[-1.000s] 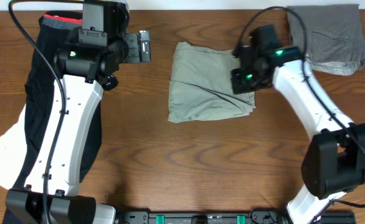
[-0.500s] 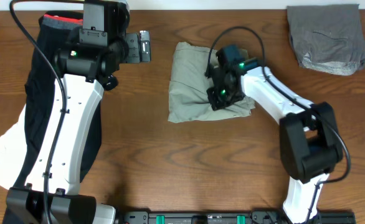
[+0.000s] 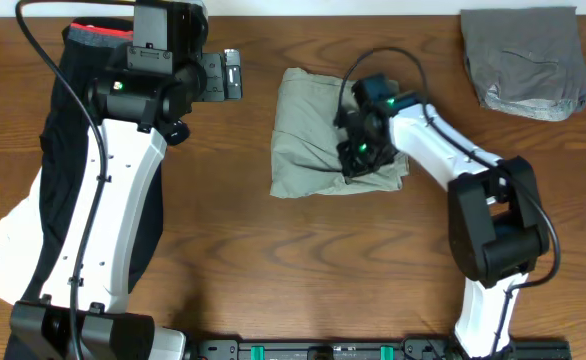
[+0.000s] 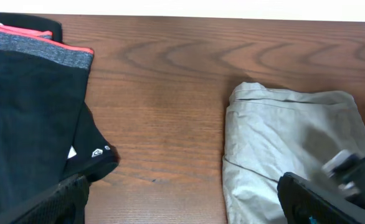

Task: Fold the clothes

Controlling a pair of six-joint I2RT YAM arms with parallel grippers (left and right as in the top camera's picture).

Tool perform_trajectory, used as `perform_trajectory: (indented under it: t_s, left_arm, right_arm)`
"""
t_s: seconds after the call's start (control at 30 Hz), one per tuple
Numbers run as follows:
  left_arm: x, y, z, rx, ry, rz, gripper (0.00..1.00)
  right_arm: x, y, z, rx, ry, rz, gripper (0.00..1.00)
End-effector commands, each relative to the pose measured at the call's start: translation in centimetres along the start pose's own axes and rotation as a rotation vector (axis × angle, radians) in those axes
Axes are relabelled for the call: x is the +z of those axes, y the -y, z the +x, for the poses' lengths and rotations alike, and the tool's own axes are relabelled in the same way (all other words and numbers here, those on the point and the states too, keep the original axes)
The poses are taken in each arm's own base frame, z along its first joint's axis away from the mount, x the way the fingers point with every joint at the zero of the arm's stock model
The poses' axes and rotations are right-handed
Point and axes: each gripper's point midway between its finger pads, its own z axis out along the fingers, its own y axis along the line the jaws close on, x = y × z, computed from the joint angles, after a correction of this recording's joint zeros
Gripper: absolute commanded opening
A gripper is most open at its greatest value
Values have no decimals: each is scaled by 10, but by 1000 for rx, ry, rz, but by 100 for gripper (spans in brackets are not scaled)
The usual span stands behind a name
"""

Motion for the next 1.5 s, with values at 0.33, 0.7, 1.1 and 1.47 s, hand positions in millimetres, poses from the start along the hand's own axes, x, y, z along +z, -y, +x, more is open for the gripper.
perform_trajectory:
  t_s: [0.33,0.7,1.1,1.47]
  left_arm:
    - [20,-5,16,-8,-66,-18,98]
    - [22,-5,19,-8,-74,-20,98]
    - [22,-5,19,-8,-74,-20,98]
    - [22,-5,19,-7,-74,-20,98]
  right_arm:
    - [-73,70,-29,153,190,-20,59]
    - [-53,98,-18,243,209,5,70]
    - [-8,123,-23,318,259,40,79]
    - [37,107,-19,320,194,-105,68]
